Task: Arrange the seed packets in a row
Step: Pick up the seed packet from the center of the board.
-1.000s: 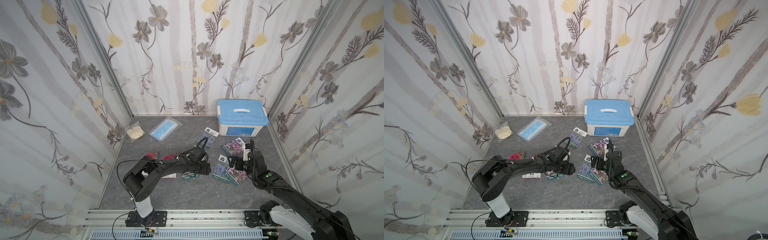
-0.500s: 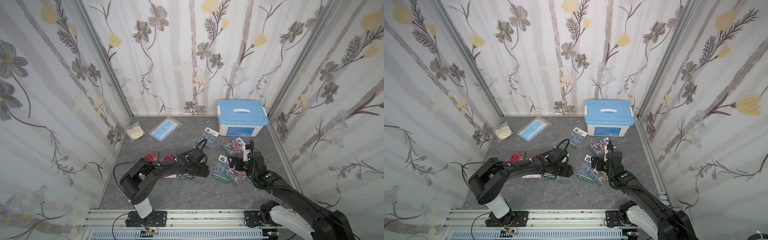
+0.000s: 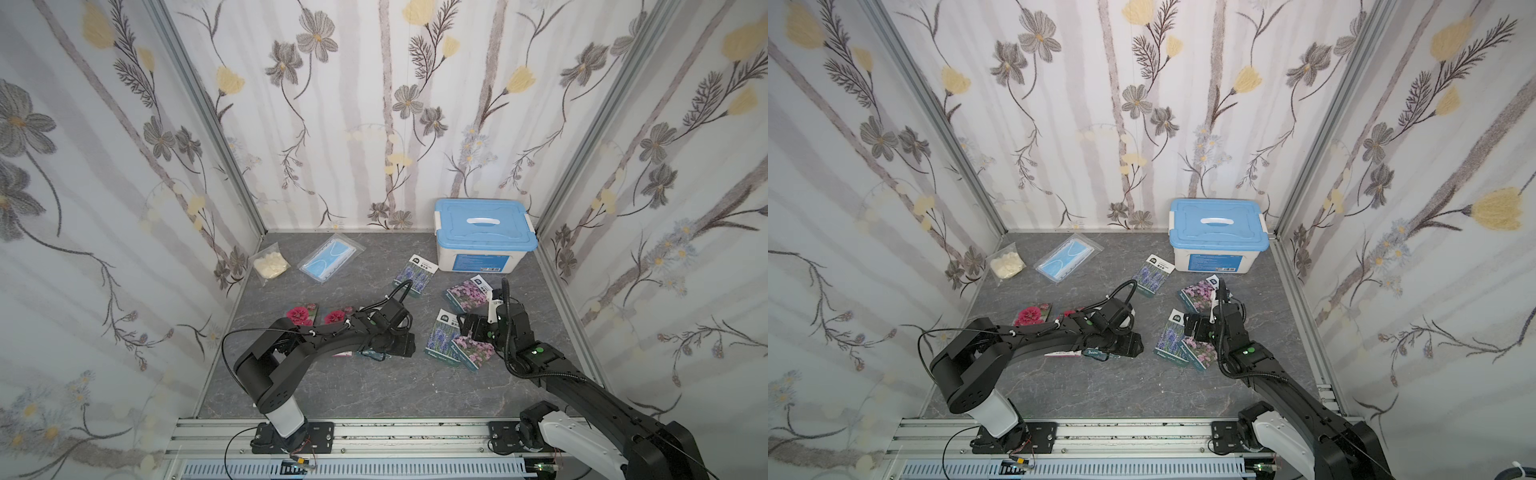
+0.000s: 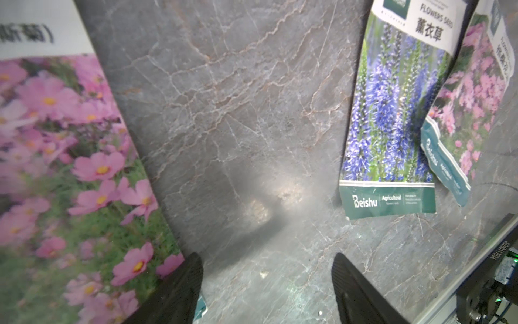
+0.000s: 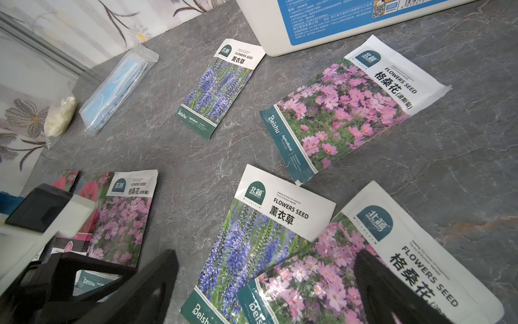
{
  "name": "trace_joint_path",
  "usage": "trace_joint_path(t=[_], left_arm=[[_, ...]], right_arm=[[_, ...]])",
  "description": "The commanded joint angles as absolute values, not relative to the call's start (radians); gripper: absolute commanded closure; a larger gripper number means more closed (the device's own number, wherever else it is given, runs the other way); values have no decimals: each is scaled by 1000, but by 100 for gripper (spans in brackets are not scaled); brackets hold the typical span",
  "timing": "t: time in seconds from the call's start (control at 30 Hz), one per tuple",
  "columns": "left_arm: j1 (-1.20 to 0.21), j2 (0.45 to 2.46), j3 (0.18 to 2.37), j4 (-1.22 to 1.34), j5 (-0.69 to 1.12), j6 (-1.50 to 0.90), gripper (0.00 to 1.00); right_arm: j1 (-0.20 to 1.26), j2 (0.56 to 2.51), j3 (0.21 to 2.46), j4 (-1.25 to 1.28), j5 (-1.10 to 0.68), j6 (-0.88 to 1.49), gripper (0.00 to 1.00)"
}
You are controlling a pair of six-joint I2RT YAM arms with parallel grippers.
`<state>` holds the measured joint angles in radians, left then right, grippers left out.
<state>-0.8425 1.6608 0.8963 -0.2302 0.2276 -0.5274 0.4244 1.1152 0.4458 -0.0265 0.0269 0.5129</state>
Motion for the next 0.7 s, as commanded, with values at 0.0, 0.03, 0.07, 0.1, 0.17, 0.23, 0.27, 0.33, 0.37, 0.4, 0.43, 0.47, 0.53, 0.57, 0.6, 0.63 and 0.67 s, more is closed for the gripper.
trace_joint_path(t=[0.0,0.03,0.07,0.1,0.17,0.23,0.27,0.33,0.37,0.4,0.43,0.47,0.53,0.57,0.6,0.63,0.67], left_arm=[[-858,1646,922,-229,217,-518,22],[-863,1648,937,-226,219,-513,21],[-869,1653,953,-226,219,-508,21],[-877,1661,975,-226,221,-504,20],[-887,1685,1017,-218,234,-492,19],[-897,1727,1065,-203,254,-483,19],[-902,1749,1087,-198,262,-478,19],[-915,1801,1140,-186,279,-464,19],[-920,1823,1158,-177,287,-460,19],[-926,1848,1179,-169,295,-456,19],[-931,1870,1202,-158,307,-453,19],[-935,1886,1218,-150,315,-450,19],[-943,1925,1252,-137,330,-448,19],[-946,1939,1267,-134,336,-447,19],[-950,1954,1280,-132,342,-445,19],[-952,1967,1292,-132,344,-442,19],[-953,1979,1301,-132,345,-441,19]], right_arm=[[393,1106,441,-15,20,550,0],[371,1105,437,-16,5,558,0],[351,1104,435,-17,-11,565,0],[326,1103,429,-17,-33,573,0],[279,1100,416,-13,-74,592,0],[228,1099,387,7,-132,616,0],[206,1102,373,19,-158,625,0],[170,1118,349,47,-214,644,0],[160,1129,341,61,-239,649,0],[154,1141,333,74,-257,656,0],[151,1154,328,84,-265,664,0],[150,1163,322,91,-269,668,0],[147,1180,308,112,-273,680,0],[146,1187,302,119,-272,683,0],[143,1195,294,125,-269,687,0],[141,1203,287,134,-268,691,0],[138,1210,279,142,-268,694,0]])
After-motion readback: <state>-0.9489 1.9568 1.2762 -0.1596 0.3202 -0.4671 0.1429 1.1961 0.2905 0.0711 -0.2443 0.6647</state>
